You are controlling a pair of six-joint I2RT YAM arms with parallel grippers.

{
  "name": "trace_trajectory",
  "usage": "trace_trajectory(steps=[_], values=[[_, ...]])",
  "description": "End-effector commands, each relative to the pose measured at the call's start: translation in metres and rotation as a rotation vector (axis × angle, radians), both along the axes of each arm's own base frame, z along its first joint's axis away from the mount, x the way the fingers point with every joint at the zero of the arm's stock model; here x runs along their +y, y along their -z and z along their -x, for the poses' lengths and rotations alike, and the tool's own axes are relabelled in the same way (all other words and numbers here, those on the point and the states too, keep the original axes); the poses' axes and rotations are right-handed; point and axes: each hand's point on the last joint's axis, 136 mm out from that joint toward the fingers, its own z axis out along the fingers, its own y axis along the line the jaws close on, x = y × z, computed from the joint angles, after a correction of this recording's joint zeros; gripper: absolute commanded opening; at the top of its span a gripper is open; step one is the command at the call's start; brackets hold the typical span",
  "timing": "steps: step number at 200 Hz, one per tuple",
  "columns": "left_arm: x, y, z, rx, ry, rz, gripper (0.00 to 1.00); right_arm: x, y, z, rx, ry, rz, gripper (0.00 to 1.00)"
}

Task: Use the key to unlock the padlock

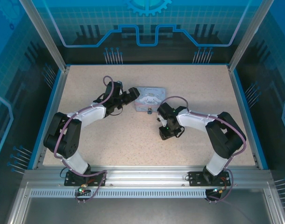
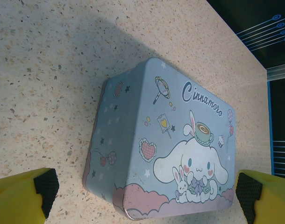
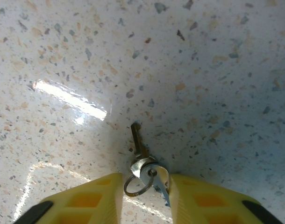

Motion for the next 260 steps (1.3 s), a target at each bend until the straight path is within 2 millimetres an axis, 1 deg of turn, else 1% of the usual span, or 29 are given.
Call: trace_trajectory(steps=[1, 5, 15, 27, 35, 37, 60, 82, 116, 130, 156, 173, 187, 201, 233, 244, 260], values=[[-0.002, -0.007, -0.007, -0.014, -0.002, 0.028, 0.99, 0.011, 0.002, -0.006, -0.004, -0.003, -0.024, 0.22], [-0.002, -0.007, -0.007, -0.015, -0.002, 0.028, 0.99, 0.011, 0.002, -0.006, -0.004, -0.002, -0.024, 0.21], [-0.002, -0.007, -0.007, -0.015, -0.002, 0.029, 0.99, 0.01, 0.002, -0.006, -0.004, -0.004, -0.024, 0.11], [-0.002, -0.007, -0.007, -0.016, -0.001, 0.03, 0.99, 0.009, 0.0, -0.006, -0.008, -0.006, -0.02, 0.04], [-0.002, -0.008, -0.007, -0.017, 0.001, 0.031, 0.99, 0.009, -0.001, -0.005, -0.01, -0.007, -0.019, 0.02], [-0.002, -0.008, -0.007, -0.018, 0.001, 0.031, 0.99, 0.008, -0.002, -0.005, -0.011, -0.008, -0.019, 0.0], [-0.004, -0.009, -0.006, -0.018, 0.006, 0.038, 0.99, 0.009, -0.011, -0.008, -0.029, -0.006, -0.044, 0.0], [-0.007, -0.011, -0.005, -0.017, 0.014, 0.06, 0.99, 0.012, -0.026, -0.013, -0.046, 0.003, -0.096, 0.0], [-0.018, -0.025, 0.0, -0.039, 0.062, 0.139, 0.99, 0.017, -0.052, -0.019, -0.082, 0.012, -0.162, 0.0], [-0.022, -0.027, 0.003, -0.024, 0.07, 0.179, 0.99, 0.017, -0.062, -0.022, -0.098, 0.021, -0.184, 0.0], [-0.039, -0.033, 0.015, 0.006, 0.106, 0.338, 0.97, 0.016, -0.082, -0.027, -0.131, 0.047, -0.228, 0.0], [-0.048, -0.038, 0.024, 0.035, 0.118, 0.453, 0.92, 0.015, -0.097, -0.031, -0.152, 0.074, -0.27, 0.0], [-0.057, -0.04, 0.032, 0.054, 0.132, 0.511, 0.87, 0.015, -0.107, -0.034, -0.168, 0.093, -0.297, 0.0], [-0.068, -0.041, 0.043, 0.073, 0.157, 0.522, 0.82, 0.016, -0.115, -0.038, -0.179, 0.105, -0.313, 0.0], [-0.106, -0.042, 0.068, 0.077, 0.236, 0.517, 0.69, 0.018, -0.126, -0.044, -0.188, 0.119, -0.34, 0.0], [-0.115, -0.042, 0.072, 0.075, 0.252, 0.524, 0.66, 0.019, -0.128, -0.045, -0.189, 0.124, -0.348, 0.0], [-0.124, -0.043, 0.074, 0.067, 0.259, 0.542, 0.63, 0.02, -0.13, -0.045, -0.189, 0.127, -0.358, 0.0]])
